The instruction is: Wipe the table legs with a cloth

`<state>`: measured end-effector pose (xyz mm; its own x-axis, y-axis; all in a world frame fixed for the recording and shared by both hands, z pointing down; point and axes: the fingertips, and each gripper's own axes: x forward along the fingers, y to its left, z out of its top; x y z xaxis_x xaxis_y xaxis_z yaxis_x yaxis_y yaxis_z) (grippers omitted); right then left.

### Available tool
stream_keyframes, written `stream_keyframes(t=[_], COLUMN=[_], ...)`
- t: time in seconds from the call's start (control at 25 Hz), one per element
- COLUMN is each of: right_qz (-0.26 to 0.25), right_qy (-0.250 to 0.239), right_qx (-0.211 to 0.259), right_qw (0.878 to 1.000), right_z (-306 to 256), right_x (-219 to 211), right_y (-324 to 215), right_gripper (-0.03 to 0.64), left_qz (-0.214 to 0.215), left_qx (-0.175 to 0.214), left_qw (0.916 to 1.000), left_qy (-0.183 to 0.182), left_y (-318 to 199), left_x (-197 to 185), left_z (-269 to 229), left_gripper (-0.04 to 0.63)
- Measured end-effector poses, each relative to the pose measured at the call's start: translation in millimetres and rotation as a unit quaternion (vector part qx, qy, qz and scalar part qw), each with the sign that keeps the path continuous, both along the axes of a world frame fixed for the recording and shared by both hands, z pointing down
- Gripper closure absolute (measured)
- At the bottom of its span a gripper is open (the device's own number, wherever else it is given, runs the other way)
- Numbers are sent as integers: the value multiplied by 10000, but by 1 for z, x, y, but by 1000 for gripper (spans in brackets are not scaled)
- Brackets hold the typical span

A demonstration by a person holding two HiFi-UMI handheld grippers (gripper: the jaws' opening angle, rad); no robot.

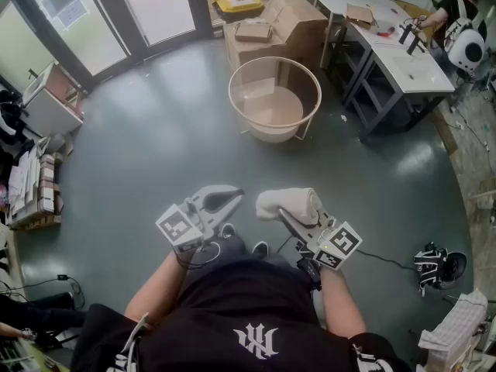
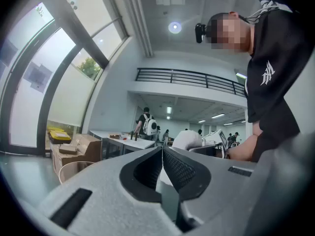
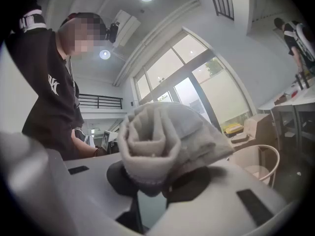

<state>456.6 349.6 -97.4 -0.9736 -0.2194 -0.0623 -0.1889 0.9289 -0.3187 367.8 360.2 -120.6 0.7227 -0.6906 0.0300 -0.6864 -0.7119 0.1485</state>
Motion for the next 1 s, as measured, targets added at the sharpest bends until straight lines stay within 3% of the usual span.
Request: stream_keyframes(t=[0.32,0.48,0.56,0.8,1.0], right_qz=[-200,-282,-359,-236,-153], right_qy=[-59,-43,8,270,741], right_qx=[-166,-632,-739,-898,-924], right_qw=[9996,9976,9966,9953,9928], right_z=[12,36,49,77,87], right_x=[-5,-9,-15,-36,-62], right_y=[11,7,10,-2,-21], right_gripper=[531,531,531,531,529], left_qz=[128,300,251,144,-24], left_qx=[-220,-818,-894,-951,-1066], left_qw=[9997,9962,9957,9951,9943], left_qy=[-18,-34,38,-233,-30], left_y=[8,10,16,15,-10], left_x=[13,13,9,-30,-68], left_z=[13,46,51,70,74], left_gripper=[588,588,588,588,588])
